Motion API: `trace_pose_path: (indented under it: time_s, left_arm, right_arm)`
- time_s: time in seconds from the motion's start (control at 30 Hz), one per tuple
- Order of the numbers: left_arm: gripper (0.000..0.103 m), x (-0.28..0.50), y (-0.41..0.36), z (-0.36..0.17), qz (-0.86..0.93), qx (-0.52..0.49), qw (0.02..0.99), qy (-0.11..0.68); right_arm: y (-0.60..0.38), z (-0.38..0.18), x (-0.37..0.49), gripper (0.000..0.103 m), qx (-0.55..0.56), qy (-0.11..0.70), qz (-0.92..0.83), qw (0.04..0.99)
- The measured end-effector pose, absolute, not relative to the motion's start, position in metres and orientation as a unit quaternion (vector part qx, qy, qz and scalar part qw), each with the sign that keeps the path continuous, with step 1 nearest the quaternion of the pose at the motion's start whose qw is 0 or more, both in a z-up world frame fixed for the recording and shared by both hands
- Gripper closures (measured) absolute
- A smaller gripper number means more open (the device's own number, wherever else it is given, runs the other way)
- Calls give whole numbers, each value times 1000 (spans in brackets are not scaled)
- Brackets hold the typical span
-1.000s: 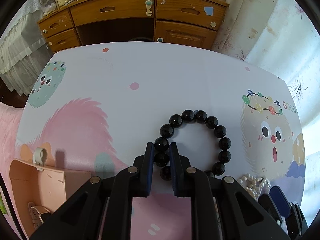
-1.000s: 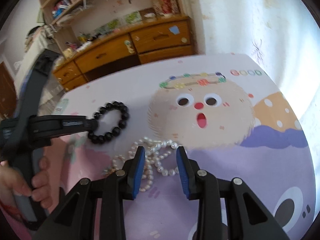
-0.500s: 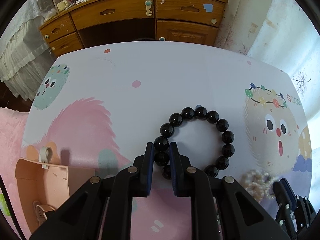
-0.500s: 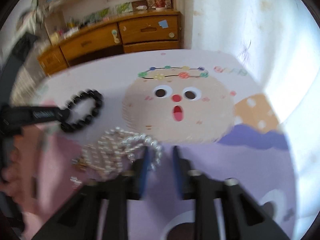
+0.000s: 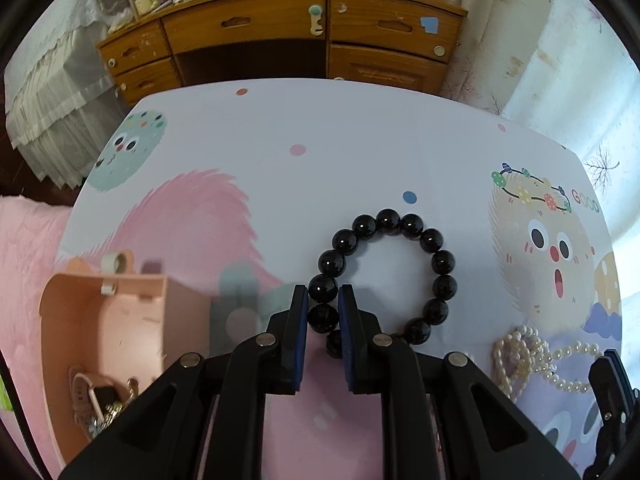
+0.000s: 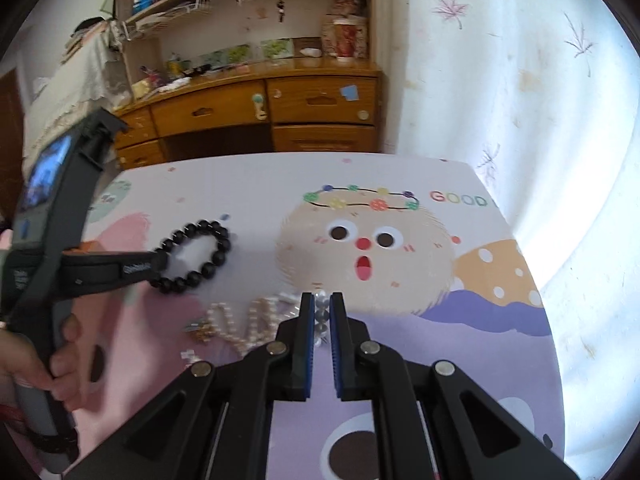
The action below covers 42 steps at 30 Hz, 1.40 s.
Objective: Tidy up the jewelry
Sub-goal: 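Carry the black bracelet into the pink box with the left tool and release it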
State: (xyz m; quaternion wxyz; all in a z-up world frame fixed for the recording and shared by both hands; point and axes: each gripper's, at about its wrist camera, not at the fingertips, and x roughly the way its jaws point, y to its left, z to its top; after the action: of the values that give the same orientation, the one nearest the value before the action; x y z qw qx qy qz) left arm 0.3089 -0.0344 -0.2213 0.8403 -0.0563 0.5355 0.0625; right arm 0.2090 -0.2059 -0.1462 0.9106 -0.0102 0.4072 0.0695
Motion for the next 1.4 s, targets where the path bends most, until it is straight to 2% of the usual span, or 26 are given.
trace_pose_path:
  time_s: [0.53,0.97,1.4]
  left_arm:
    - [91,269,-31,-143,13,-69,887,456]
    - [90,223,0,-76,-45,-90,901,422]
    - [90,211,66,-63,-21,-90,900,425]
  right_arm:
    - [-211,-70,177,96,-14,351,91,932]
    - [-164,-29,163,96,-17,317,152,936]
    - [-90,-23,154,96,6,298,214,930]
